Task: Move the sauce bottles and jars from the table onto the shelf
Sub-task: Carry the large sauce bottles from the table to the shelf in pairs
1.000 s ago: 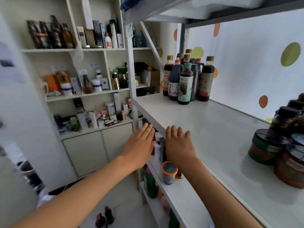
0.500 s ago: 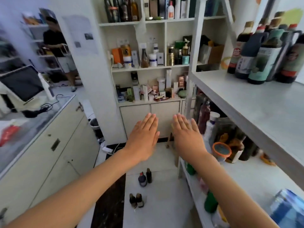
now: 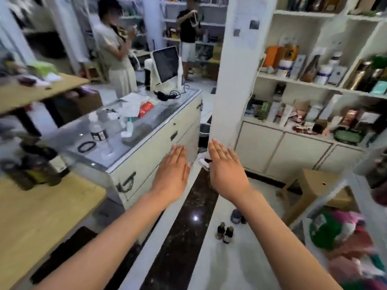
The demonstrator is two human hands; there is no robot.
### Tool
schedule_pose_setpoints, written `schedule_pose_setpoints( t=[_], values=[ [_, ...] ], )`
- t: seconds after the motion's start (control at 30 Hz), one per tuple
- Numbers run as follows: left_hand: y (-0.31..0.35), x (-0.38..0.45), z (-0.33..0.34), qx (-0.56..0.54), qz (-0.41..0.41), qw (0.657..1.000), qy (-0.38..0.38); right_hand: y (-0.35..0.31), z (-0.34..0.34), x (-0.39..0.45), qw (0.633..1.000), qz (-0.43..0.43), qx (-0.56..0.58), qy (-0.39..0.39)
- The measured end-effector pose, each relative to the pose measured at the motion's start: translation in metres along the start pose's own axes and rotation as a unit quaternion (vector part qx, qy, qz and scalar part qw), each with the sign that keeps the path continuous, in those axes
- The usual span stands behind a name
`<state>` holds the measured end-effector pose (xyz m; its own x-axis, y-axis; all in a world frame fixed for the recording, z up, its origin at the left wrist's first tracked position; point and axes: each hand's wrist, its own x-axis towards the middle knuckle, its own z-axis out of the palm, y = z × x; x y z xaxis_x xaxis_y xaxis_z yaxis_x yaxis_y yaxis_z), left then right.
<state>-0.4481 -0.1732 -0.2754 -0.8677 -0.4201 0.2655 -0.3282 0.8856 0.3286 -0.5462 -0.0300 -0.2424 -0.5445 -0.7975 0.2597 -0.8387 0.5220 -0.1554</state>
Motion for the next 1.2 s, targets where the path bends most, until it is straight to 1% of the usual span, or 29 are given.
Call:
schedule_pose_setpoints(
  t=[0.13, 0.27, 0.33, 0.47, 0.67, 0.97, 1.07, 1.2],
  values=[
    [-0.096, -0.048, -0.029, -0.030, -0.085, 0.995, 0.041, -0.105, 0.036, 0.042, 0.996, -0.075, 0.036, -0.015],
    [-0.186, -0.095, -0.044, -0.064, -0.174, 0.980, 0.066, -0.208, 0.077, 0.072, 0.985, -0.143, 0.076, -0.061],
    [-0.225, -0.114, -0.047, -0.076, -0.208, 0.972, 0.072, -0.252, 0.100, 0.083, 0.979, -0.165, 0.082, -0.087],
    [-0.282, -0.138, -0.055, -0.085, -0.247, 0.963, 0.071, -0.319, 0.143, 0.093, 0.971, -0.182, 0.100, -0.117],
    [-0.348, -0.163, -0.079, -0.087, -0.290, 0.948, 0.102, -0.387, 0.181, 0.117, 0.959, -0.215, 0.112, -0.150],
    [-0.423, -0.173, -0.095, -0.075, -0.358, 0.923, 0.118, -0.455, 0.235, 0.164, 0.931, -0.266, 0.175, -0.180],
    [-0.450, -0.165, -0.100, -0.068, -0.371, 0.919, 0.117, -0.471, 0.258, 0.191, 0.928, -0.267, 0.185, -0.183],
    [-0.497, -0.150, -0.100, -0.052, -0.390, 0.912, 0.112, -0.492, 0.298, 0.232, 0.922, -0.241, 0.223, -0.207]
  ],
)
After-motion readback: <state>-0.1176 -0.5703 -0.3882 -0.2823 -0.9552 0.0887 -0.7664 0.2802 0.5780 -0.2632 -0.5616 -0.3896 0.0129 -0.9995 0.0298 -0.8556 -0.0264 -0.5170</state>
